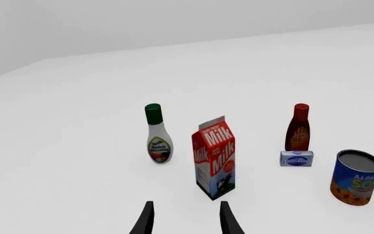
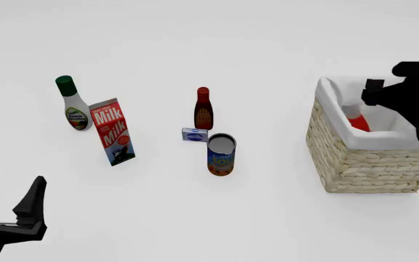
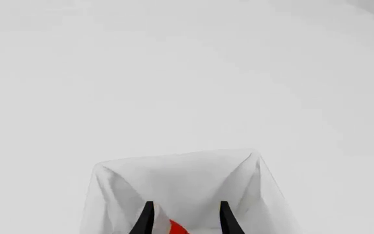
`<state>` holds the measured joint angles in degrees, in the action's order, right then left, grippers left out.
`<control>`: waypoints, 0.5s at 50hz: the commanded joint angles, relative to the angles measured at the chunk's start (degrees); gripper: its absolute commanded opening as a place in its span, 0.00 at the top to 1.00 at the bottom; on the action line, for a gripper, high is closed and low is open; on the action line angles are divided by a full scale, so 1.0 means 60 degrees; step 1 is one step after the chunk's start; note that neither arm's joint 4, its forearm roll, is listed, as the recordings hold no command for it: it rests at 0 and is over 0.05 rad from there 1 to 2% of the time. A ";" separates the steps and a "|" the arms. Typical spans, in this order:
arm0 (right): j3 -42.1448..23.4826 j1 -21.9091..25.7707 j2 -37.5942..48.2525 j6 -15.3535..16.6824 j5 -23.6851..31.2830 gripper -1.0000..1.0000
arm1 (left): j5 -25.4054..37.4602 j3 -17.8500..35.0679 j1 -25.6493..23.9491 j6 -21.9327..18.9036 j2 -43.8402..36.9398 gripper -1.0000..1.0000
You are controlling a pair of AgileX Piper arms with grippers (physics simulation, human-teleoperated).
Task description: Pick the ketchup and place it in the basket.
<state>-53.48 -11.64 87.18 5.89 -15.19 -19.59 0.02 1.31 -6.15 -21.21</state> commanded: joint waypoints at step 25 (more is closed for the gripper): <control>0.0882 0.1516 -0.3547 0.0010 0.1192 0.00 | 0.0389 0.0002 0.0013 0.0153 0.0519 0.00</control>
<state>-50.50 -4.54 71.69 5.80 -9.42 -17.97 0.03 1.36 -5.51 -19.08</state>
